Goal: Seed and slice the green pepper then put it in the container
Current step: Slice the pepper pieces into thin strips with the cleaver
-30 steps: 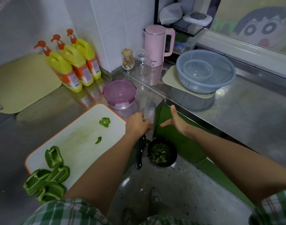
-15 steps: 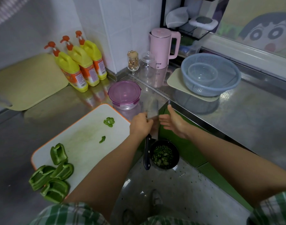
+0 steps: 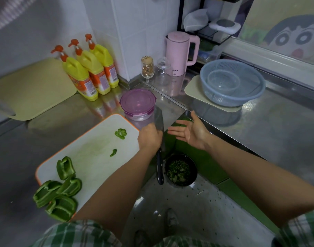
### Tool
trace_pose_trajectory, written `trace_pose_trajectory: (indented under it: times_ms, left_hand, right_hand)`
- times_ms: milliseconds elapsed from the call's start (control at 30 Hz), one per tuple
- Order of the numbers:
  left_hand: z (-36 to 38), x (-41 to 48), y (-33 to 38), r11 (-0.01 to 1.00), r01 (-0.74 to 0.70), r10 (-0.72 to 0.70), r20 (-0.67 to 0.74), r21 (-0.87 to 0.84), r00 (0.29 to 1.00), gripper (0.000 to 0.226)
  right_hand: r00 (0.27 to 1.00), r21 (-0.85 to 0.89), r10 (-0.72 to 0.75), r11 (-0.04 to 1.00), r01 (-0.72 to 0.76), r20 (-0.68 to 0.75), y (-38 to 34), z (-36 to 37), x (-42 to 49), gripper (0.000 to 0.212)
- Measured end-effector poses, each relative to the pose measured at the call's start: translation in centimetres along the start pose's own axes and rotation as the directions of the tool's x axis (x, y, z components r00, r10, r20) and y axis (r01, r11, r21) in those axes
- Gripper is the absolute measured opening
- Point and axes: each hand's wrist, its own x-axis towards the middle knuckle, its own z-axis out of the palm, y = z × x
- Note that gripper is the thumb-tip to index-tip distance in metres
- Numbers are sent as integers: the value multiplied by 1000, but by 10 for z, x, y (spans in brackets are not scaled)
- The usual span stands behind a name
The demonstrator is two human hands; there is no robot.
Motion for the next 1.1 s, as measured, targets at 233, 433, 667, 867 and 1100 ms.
trace_pose_trajectory:
  times_ms: [233, 433, 667, 867, 1100]
  left_hand:
    - [-3, 1, 0, 997, -55, 56, 28, -46, 998, 26]
    - [-11, 8, -16, 997, 41, -43, -24, -66, 999, 22]
    - [-12, 4, -11, 987, -47, 46, -8, -155, 999, 20]
    - [-12, 5, -15, 998, 20, -23, -54, -57, 998, 22]
    - [-18, 10, -25, 987, 107, -113, -45, -116, 993, 30]
  right_hand:
    - [997, -29, 39, 999, -38, 62, 2, 10, 3, 84]
    - [994, -27, 17, 1000, -14, 109, -4, 17, 4, 84]
    - [998, -56, 61, 997, -59, 32, 4, 32, 14, 84]
    - [999, -166, 22, 986, -13, 50, -4, 32, 12, 79]
    - [998, -490, 0, 871, 30, 62, -2, 37, 6, 45]
